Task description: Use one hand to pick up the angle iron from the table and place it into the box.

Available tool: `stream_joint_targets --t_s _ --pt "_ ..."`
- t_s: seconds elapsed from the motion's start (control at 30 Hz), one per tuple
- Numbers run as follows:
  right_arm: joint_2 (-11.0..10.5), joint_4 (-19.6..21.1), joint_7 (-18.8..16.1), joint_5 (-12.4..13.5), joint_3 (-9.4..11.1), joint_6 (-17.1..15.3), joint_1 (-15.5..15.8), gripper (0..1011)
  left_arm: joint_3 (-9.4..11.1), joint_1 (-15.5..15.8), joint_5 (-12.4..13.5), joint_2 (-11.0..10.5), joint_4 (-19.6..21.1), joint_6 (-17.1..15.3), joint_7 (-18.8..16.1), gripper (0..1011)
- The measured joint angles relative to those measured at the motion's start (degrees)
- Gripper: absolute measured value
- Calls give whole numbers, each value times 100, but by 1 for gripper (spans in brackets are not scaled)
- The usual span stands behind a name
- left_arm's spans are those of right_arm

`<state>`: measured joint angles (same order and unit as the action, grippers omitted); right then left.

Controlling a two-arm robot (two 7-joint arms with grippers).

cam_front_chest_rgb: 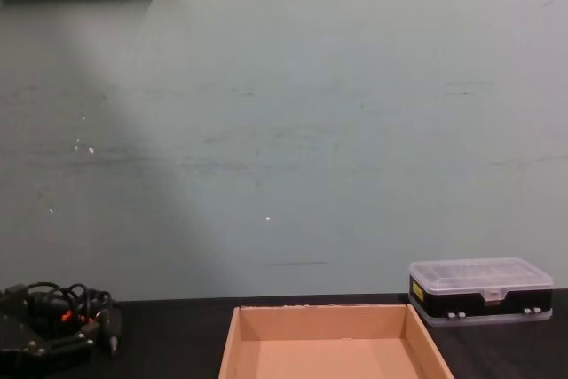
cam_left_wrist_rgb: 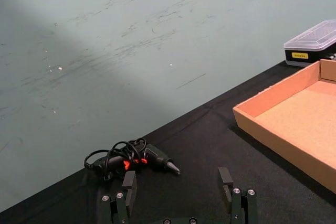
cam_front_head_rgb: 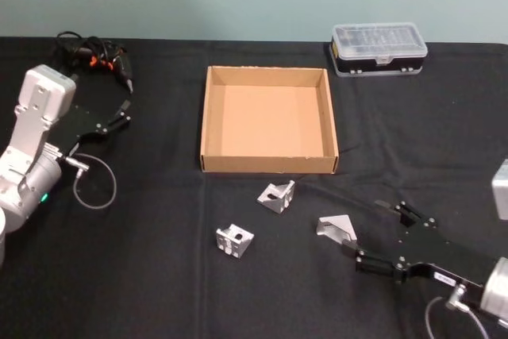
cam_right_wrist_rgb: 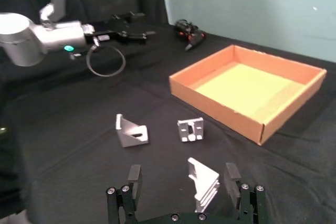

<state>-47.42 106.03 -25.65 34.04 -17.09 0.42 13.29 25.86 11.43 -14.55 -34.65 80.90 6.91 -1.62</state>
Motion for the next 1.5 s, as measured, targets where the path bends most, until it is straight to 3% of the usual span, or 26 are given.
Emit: stream_joint_targets --t_s 0.3,0.7,1.5 --pt "392 -382 66 -329 -209 -309 -339 1003 0 0 0 0 0 0 0 1011" --pt "824 -717 137 -496 -308 -782 -665 1003 0 0 0 0 0 0 0 1011" --pt "1265 -1185 92 -1016 -567 -976 -1119 1003 0 0 0 0 0 0 0 1011"
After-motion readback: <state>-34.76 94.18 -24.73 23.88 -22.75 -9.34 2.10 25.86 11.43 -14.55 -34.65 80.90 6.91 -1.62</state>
